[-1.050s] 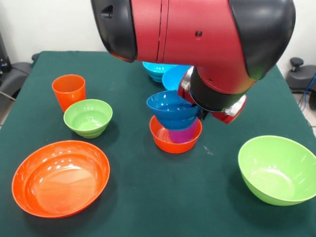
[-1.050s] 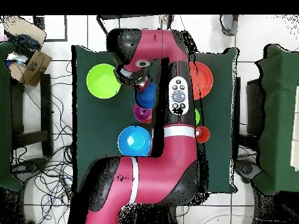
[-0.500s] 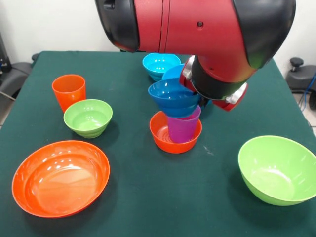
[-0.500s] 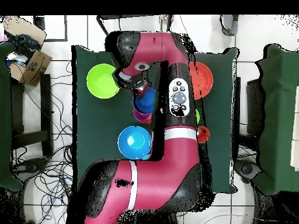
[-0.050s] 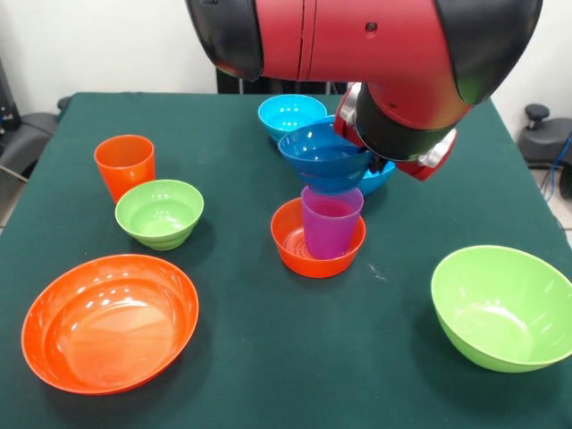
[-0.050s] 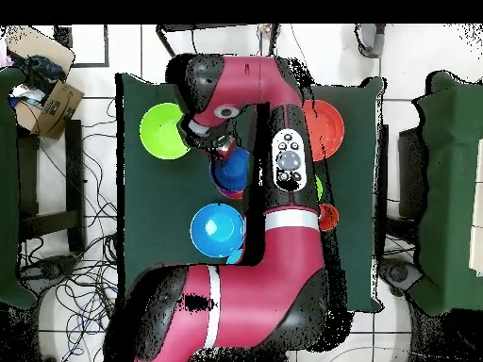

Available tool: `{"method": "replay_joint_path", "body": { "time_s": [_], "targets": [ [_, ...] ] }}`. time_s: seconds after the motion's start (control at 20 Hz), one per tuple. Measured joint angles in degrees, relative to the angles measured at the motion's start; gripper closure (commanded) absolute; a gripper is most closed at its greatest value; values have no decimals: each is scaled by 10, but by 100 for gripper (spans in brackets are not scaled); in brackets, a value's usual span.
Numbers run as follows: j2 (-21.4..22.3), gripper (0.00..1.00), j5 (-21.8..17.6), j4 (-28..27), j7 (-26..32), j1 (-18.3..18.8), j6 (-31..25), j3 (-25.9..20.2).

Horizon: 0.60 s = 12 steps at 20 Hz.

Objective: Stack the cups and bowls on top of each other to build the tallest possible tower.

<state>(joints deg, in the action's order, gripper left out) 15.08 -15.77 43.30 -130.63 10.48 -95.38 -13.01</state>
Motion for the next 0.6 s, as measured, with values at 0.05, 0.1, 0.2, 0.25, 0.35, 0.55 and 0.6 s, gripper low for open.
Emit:
{"method": "replay_joint_path", "body": {
  "time_s": [0.05,0.1,0.2,0.25,0.35,0.55,0.6],
  "targets": [
    [0,100,0,1,0,0,0,0],
    [0,100,0,1,0,0,0,1],
    [-1,100,0,1,0,0,0,2],
    [-2,100,0,1,0,0,0,3],
    [-3,100,0,1,0,0,0,5],
    [-4,100,0,1,0,0,10,11],
    [-4,100,0,1,0,0,14,13]
  ]
}}
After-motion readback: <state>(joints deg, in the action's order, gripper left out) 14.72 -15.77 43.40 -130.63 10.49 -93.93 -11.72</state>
